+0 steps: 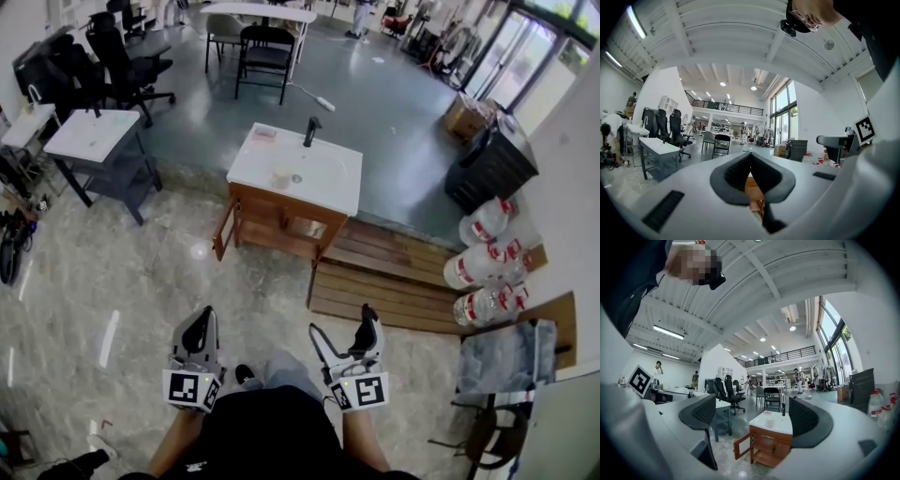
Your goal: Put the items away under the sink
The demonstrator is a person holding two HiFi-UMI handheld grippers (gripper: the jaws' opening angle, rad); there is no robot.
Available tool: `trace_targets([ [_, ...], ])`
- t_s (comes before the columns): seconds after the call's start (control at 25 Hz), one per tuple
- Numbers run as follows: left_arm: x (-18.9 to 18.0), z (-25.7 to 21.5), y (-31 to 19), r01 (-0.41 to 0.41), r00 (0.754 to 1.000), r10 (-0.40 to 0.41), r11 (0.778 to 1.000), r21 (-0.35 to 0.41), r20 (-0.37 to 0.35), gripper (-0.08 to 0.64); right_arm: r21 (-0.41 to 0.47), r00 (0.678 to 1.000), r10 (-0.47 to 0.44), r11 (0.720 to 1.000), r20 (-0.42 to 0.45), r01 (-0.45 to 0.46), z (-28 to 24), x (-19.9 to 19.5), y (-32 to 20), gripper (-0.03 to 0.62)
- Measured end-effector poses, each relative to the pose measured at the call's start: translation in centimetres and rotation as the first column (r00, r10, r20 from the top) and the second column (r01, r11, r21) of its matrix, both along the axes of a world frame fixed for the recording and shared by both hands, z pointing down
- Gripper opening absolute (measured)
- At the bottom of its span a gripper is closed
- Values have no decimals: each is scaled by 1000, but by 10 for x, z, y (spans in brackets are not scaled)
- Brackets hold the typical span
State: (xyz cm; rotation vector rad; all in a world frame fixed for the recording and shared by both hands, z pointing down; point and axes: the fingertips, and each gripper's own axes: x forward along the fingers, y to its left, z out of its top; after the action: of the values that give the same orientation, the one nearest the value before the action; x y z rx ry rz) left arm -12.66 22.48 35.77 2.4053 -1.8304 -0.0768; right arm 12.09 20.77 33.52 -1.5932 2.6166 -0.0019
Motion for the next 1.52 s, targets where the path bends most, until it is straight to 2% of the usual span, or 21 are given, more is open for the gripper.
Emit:
trace_targets([
  [0.28, -18, 10, -16, 7, 1000, -7, 1000, -19, -15, 8, -16, 1000, 2, 1000, -11, -2, 6, -15, -17, 472],
  [0.56, -28, 21, -54, 16, 1000, -16, 999, -34, -8, 8, -21, 1000, -2, 1000, -5, 2, 17, -24, -60, 472],
  [0.76, -25, 23, -96, 16, 1000, -16, 999, -49, 6, 7, -25, 1000, -4, 1000, 8, 4, 23, -22, -109, 472],
  [1.04, -9, 15, -182, 5, 1000, -4, 999, -49, 22, 7, -31, 1000, -14, 999, 12, 14, 22, -16, -190, 472],
  [1.28, 2, 11, -248, 30, 999, -29, 998, -57, 27, 8, -35, 998, -44, 998, 37, 46, 20, -5, -253, 472],
  [1.52, 4, 20, -288, 53, 998, -51, 996, -68, 30, 6, -48, 995, -81, 995, 56, 84, 31, -7, -298, 471],
])
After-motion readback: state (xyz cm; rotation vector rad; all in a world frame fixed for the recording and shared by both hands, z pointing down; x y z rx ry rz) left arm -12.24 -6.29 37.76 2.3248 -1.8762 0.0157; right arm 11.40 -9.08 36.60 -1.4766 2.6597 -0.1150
